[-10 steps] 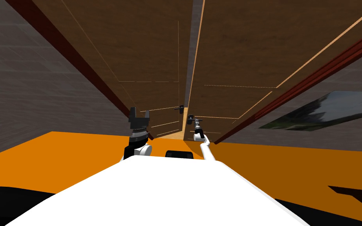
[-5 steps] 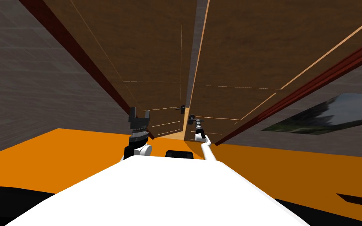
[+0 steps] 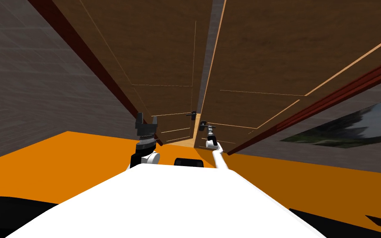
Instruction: Push the door open
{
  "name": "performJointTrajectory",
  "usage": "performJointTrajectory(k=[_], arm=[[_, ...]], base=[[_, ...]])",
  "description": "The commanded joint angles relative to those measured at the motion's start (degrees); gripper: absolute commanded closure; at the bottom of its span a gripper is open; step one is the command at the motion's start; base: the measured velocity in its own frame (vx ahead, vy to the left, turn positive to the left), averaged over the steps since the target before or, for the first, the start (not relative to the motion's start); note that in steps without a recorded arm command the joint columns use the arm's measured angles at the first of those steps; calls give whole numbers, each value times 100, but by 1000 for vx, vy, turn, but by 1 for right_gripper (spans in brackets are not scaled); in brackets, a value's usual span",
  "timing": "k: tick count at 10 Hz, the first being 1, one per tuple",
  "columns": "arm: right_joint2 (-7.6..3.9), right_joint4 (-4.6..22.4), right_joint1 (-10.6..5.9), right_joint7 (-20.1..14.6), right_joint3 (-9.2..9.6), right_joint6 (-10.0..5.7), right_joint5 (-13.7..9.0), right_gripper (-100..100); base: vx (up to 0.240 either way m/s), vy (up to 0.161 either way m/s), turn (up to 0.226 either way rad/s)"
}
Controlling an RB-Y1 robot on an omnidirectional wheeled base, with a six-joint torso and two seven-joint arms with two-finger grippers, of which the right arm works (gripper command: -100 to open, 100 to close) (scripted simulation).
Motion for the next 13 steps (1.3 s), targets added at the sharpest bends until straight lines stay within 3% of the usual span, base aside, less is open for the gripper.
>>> performJointTrajectory(k=[1,3,5,6,9,12,13], arm=[[-145,-126,29,29,-199,-14,-34,100],[-194,-102,-2,121,-442,-41,-64,100],[-194,-102,-2,121,-442,-41,-64,100],[-218,-90,-18,168,-563,-55,-79,100],[-218,-90,-18,168,-563,-55,-79,100],[-285,-48,-74,326,-969,-102,-129,100],[-285,-48,-74,326,-976,-102,-129,100]], base=[[21,-19,66],[27,-27,71],[23,-14,1],[16,-15,56],[4,-6,11],[26,-21,81],[35,-20,-2]])
